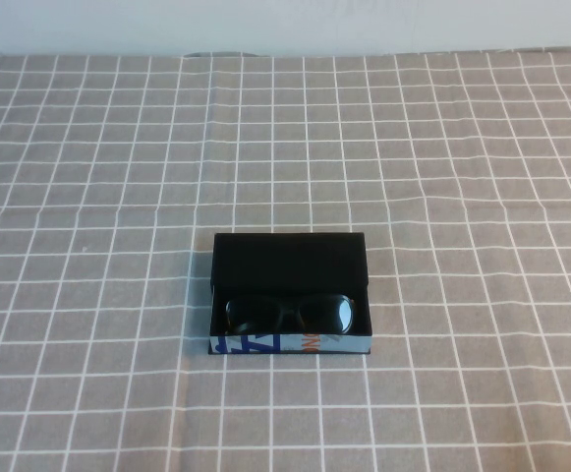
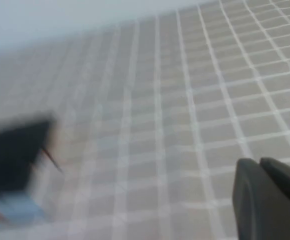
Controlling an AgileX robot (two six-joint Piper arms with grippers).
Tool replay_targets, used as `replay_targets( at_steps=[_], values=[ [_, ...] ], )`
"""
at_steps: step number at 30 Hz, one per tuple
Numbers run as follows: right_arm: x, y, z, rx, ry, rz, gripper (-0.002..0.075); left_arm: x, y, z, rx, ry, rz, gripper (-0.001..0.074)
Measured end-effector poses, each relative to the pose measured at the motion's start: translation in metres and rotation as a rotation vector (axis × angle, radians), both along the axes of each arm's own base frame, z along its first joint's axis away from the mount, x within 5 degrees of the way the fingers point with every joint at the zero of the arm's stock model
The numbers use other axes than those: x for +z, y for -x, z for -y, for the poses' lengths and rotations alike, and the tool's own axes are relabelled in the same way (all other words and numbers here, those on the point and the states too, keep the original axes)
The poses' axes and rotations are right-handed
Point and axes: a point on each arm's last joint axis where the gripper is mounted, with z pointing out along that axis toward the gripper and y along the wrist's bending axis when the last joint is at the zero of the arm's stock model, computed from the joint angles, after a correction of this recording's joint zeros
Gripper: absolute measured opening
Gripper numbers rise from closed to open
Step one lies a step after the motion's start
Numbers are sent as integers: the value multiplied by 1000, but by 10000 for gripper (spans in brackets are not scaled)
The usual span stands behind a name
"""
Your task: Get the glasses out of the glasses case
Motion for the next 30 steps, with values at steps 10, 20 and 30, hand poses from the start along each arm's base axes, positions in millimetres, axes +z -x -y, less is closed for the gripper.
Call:
replay_targets(
  at_steps=[10, 20, 30],
  values=[
    [20, -2, 7, -115, -644, 136, -18, 0, 0, 0, 0, 0, 0, -4],
    [44, -6, -22, 140, -574, -168, -18, 0, 0, 0, 0, 0, 0, -4],
    [96, -76, -37, 384, -124, -709, -18, 0, 0, 0, 0, 0, 0, -4]
  ],
)
